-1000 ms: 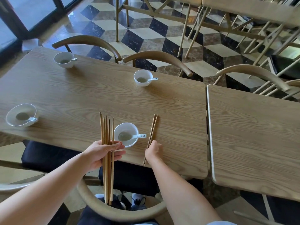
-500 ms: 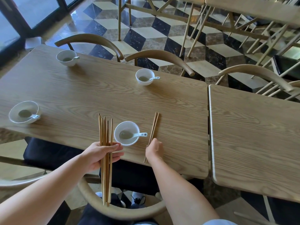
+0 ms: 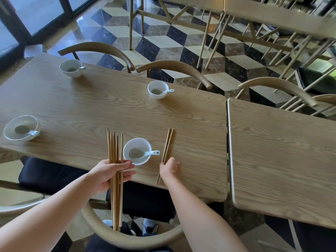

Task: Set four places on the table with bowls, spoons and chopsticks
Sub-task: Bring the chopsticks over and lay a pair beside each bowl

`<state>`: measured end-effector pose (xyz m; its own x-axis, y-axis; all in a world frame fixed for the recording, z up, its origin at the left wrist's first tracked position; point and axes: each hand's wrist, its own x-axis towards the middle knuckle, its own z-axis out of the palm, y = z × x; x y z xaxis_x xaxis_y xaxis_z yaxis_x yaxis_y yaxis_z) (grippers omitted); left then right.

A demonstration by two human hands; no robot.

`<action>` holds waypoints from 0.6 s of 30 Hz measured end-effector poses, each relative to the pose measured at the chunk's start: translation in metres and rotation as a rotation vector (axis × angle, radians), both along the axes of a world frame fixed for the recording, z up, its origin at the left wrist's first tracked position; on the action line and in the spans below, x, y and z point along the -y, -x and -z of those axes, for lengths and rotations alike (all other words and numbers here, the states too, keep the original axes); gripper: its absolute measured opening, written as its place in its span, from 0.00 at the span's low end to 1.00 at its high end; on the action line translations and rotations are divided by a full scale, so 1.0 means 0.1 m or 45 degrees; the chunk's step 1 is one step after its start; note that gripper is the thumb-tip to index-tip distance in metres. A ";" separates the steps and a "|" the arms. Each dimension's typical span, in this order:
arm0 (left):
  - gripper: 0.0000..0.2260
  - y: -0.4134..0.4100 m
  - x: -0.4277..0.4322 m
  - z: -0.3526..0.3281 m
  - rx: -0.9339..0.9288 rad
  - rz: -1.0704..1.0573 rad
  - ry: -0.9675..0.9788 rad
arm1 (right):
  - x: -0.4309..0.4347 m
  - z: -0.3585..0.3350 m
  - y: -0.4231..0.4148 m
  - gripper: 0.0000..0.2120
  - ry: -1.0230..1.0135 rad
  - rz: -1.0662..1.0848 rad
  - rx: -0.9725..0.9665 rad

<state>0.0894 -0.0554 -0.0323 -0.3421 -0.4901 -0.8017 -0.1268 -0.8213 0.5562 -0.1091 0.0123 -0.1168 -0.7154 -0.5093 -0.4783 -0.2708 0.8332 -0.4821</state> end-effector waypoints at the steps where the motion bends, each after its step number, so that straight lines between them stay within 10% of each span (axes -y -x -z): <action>1: 0.18 0.04 0.01 0.01 -0.011 -0.016 0.002 | -0.02 -0.03 0.01 0.09 0.017 0.003 0.013; 5: 0.15 0.25 0.04 0.01 -0.049 -0.056 0.003 | -0.16 -0.24 0.01 0.09 0.195 0.077 0.276; 11: 0.09 0.64 0.06 -0.06 -0.165 -0.075 -0.041 | -0.45 -0.85 0.06 0.14 0.332 -0.173 1.308; 18: 0.10 0.97 0.02 -0.22 -0.302 -0.041 -0.105 | -0.60 -1.13 0.10 0.13 0.446 -0.209 1.424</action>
